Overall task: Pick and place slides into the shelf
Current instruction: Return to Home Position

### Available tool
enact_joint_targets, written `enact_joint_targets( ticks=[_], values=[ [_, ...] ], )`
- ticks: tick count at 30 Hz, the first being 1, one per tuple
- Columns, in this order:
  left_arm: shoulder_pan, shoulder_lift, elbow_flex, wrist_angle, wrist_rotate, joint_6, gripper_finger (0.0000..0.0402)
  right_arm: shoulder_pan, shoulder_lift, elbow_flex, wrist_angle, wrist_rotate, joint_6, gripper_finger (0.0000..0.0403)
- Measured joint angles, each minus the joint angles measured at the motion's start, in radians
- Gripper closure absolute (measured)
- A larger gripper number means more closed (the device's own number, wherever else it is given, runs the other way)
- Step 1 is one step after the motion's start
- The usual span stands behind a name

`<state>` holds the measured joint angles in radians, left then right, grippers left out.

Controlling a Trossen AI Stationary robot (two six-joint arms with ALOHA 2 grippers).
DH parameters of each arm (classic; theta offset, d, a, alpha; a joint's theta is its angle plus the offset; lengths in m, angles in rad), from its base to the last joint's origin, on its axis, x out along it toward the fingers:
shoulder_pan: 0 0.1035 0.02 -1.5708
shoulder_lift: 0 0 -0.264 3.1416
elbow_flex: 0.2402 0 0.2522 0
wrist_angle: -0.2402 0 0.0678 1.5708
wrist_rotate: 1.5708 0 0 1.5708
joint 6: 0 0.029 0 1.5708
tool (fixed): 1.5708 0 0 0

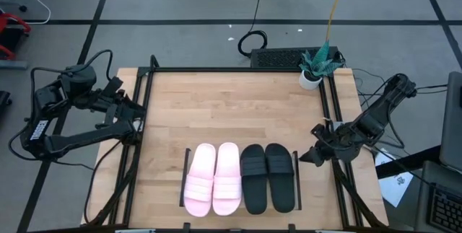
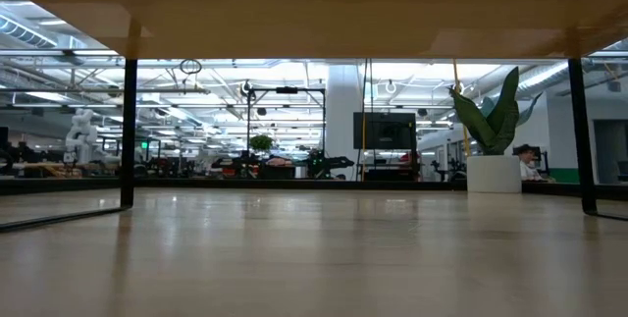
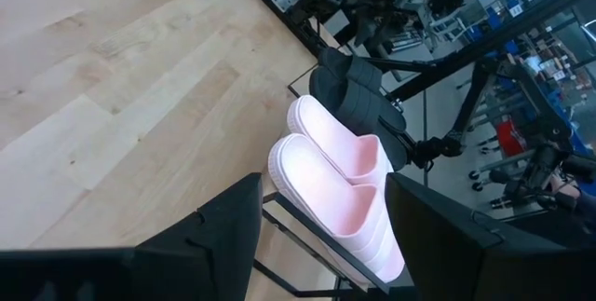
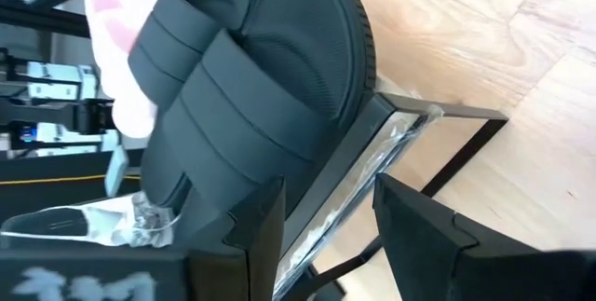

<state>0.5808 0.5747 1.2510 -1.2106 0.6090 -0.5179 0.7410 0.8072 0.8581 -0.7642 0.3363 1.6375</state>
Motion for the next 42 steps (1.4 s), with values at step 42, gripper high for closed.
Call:
enact_joint_targets(
  ticks=[42],
  values=[
    [0.457, -0.562, 0.486, -0.332, 0.169, -0.027, 0.0174, 0.0, -0.566, -0.154, 0.178, 0.429, -0.943, 0.0245]
  ],
)
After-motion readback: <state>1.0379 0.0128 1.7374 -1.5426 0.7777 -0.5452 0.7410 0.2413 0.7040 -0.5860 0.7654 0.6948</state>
